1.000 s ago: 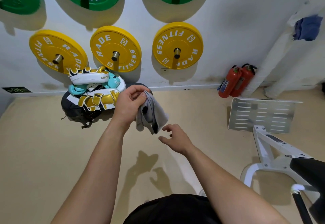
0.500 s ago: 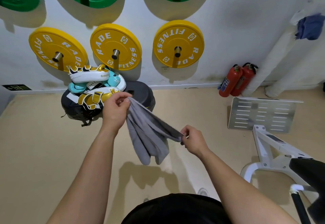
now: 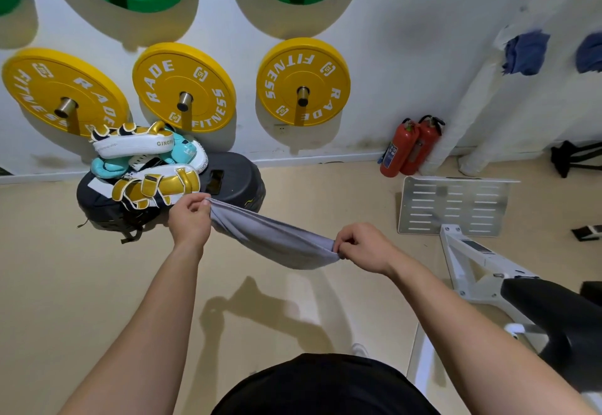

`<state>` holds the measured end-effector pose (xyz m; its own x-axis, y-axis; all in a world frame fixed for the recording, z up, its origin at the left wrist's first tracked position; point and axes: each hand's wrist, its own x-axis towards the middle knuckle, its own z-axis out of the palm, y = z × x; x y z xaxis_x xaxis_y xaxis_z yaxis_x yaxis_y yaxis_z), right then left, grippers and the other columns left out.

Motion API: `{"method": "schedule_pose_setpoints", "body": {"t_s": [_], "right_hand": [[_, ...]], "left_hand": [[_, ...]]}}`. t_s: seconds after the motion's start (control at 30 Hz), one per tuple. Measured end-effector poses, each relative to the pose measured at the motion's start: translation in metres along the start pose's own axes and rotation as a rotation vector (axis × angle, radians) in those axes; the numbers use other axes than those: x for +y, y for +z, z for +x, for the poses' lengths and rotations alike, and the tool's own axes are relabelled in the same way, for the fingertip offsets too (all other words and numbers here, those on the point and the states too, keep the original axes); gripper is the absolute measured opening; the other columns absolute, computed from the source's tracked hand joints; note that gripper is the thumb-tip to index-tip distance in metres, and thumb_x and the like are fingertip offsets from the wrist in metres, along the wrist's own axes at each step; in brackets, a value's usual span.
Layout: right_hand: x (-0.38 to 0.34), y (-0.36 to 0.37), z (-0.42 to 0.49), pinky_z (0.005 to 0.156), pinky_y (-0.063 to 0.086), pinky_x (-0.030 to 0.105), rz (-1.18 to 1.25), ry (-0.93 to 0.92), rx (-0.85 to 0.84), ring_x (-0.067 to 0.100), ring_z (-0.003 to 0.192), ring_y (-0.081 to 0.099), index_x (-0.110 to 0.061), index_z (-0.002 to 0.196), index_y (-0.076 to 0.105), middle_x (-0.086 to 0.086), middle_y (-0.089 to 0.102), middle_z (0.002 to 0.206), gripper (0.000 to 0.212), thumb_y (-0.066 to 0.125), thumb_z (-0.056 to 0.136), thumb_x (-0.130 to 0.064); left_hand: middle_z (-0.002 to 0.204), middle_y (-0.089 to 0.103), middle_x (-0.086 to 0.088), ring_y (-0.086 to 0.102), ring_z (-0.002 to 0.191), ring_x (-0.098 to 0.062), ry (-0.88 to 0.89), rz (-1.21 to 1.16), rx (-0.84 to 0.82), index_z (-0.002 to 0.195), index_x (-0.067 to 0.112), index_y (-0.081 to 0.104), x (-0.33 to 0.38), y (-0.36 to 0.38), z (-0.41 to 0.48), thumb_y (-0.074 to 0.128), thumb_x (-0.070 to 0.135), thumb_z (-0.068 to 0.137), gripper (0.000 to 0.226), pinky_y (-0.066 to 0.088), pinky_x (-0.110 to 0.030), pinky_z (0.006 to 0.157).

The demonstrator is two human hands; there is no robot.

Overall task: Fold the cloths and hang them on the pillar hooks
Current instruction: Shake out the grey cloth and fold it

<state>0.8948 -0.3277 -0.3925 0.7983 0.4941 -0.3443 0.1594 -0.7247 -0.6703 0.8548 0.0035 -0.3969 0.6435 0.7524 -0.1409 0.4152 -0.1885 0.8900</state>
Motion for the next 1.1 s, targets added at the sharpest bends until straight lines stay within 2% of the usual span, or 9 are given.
{"method": "schedule_pose_setpoints", "body": {"t_s": [0.13, 0.3, 0.4, 0.5, 0.7, 0.77, 0.87, 0.97, 1.1], "right_hand": [[0.001, -0.009, -0.006, 0.066, 0.054, 0.035, 0.040, -0.027, 0.104, 0.008, 0.064, 0.060, -0.018, 0.068, 0.069, -0.002, 0.068, 0.072, 0.007, 0.070, 0.075, -0.022], [0.000, -0.033, -0.002, 0.061, 0.048, 0.027, 0.142, -0.016, 0.344, 0.007, 0.062, 0.056, -0.022, 0.076, 0.070, 0.001, 0.068, 0.071, 0.011, 0.081, 0.078, -0.023], [-0.002, -0.053, -0.002, 0.067, 0.047, 0.026, 0.140, -0.034, 0.360, 0.009, 0.068, 0.059, -0.021, 0.091, 0.072, 0.000, 0.068, 0.077, 0.012, 0.076, 0.083, -0.013], [-0.002, -0.073, -0.001, 0.065, 0.043, 0.023, 0.047, -0.048, 0.364, 0.004, 0.073, 0.060, -0.020, 0.088, 0.073, -0.008, 0.069, 0.078, 0.009, 0.068, 0.090, -0.013], [-0.021, -0.081, 0.004, 0.063, 0.039, 0.022, 0.154, -0.160, 0.336, 0.001, 0.065, 0.050, -0.026, 0.082, 0.057, -0.010, 0.059, 0.074, 0.019, 0.060, 0.095, -0.013], [-0.026, -0.081, 0.005, 0.060, 0.038, 0.021, 0.143, -0.160, 0.417, 0.001, 0.067, 0.051, -0.026, 0.084, 0.056, -0.010, 0.061, 0.077, 0.015, 0.058, 0.096, -0.017], [-0.024, -0.080, 0.007, 0.059, 0.038, 0.028, 0.097, -0.059, 0.580, 0.005, 0.070, 0.053, -0.024, 0.087, 0.055, -0.010, 0.061, 0.076, 0.011, 0.056, 0.097, -0.021], [-0.012, -0.076, 0.013, 0.065, 0.041, 0.034, 0.083, 0.049, 0.598, 0.020, 0.075, 0.056, -0.021, 0.089, 0.056, -0.003, 0.062, 0.079, 0.008, 0.055, 0.097, -0.022], [-0.004, -0.069, 0.016, 0.071, 0.043, 0.035, 0.134, 0.121, 0.623, 0.025, 0.083, 0.057, -0.014, 0.096, 0.057, 0.005, 0.063, 0.090, 0.011, 0.054, 0.098, -0.025]], "left_hand": [[0.100, 0.068, -0.005, 0.062, 0.095, -0.019, -0.003, -0.021, -0.023, 0.107, 0.016, 0.069, 0.004, 0.005, 0.004, 0.058, 0.012, 0.098, 0.015, 0.051, -0.031, 0.079], [0.097, 0.066, -0.003, 0.061, 0.094, -0.019, -0.038, -0.071, -0.074, 0.109, 0.013, 0.068, 0.002, 0.007, 0.000, 0.056, 0.011, 0.098, 0.017, 0.049, -0.025, 0.075], [0.090, 0.065, 0.001, 0.060, 0.088, -0.016, -0.046, -0.103, -0.157, 0.107, 0.009, 0.067, -0.001, 0.005, -0.005, 0.054, 0.006, 0.098, 0.016, 0.048, -0.024, 0.075], [0.085, 0.064, 0.000, 0.058, 0.077, -0.011, -0.008, -0.084, -0.249, 0.102, 0.008, 0.066, -0.004, 0.006, -0.016, 0.053, 0.002, 0.097, 0.015, 0.045, -0.019, 0.068], [0.090, 0.070, 0.001, 0.064, 0.090, -0.022, -0.003, 0.247, -0.351, 0.089, 0.024, 0.070, -0.031, 0.021, -0.034, 0.061, 0.012, 0.093, 0.016, 0.048, -0.033, 0.076], [0.091, 0.069, 0.001, 0.064, 0.093, -0.024, -0.052, 0.224, -0.336, 0.089, 0.026, 0.070, -0.032, 0.027, -0.040, 0.060, 0.014, 0.094, 0.016, 0.049, -0.034, 0.078], [0.102, 0.069, -0.006, 0.063, 0.101, -0.024, -0.182, -0.132, -0.299, 0.094, 0.017, 0.069, -0.014, 0.033, -0.044, 0.054, 0.011, 0.096, 0.016, 0.051, -0.038, 0.090], [0.098, 0.067, -0.011, 0.062, 0.097, -0.024, -0.204, -0.382, -0.255, 0.090, 0.014, 0.067, 0.007, 0.033, -0.046, 0.049, 0.006, 0.095, 0.020, 0.050, -0.036, 0.091], [0.100, 0.062, -0.003, 0.057, 0.096, -0.021, -0.025, -0.119, -0.123, 0.104, 0.016, 0.060, 0.023, 0.031, -0.046, 0.046, 0.015, 0.098, 0.016, 0.047, -0.031, 0.078]]}}
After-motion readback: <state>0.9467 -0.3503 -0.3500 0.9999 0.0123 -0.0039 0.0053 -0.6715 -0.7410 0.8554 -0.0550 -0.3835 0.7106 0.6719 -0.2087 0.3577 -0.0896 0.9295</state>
